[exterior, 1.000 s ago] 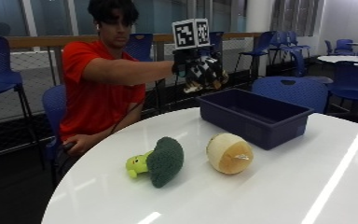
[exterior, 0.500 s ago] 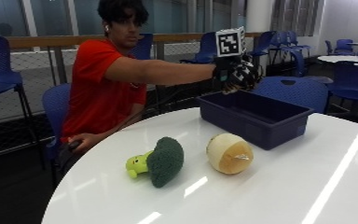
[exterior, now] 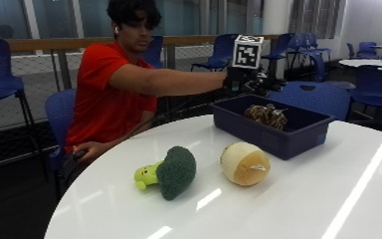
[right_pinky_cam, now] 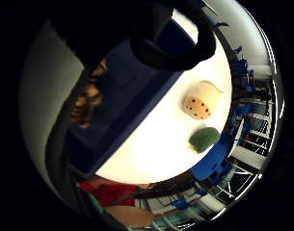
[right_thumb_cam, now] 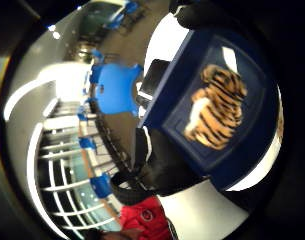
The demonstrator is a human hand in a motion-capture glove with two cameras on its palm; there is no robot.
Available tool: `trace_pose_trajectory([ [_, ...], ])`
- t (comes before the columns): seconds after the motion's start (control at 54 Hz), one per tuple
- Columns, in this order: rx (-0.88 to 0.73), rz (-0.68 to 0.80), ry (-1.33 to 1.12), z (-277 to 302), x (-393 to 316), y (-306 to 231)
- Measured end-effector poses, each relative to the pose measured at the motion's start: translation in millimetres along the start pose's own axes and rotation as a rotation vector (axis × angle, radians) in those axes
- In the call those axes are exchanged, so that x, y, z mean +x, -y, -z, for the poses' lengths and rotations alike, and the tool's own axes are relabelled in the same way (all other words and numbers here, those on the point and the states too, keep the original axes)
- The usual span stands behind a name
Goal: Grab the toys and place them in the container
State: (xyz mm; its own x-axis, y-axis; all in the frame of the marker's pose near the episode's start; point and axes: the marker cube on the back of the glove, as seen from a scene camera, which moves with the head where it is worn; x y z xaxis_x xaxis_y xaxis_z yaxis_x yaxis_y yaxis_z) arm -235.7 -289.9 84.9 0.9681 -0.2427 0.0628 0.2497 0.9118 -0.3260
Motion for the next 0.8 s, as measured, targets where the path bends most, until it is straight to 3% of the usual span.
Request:
trace_pose_trajectory([
  [0.167, 0.071, -0.061, -0.122, 11, 52, -29],
  [0.463, 0.105, -0.329, -0.153, 22, 190, -91],
  [0.796, 0.063, -0.531, -0.163, -9, 316, -155],
])
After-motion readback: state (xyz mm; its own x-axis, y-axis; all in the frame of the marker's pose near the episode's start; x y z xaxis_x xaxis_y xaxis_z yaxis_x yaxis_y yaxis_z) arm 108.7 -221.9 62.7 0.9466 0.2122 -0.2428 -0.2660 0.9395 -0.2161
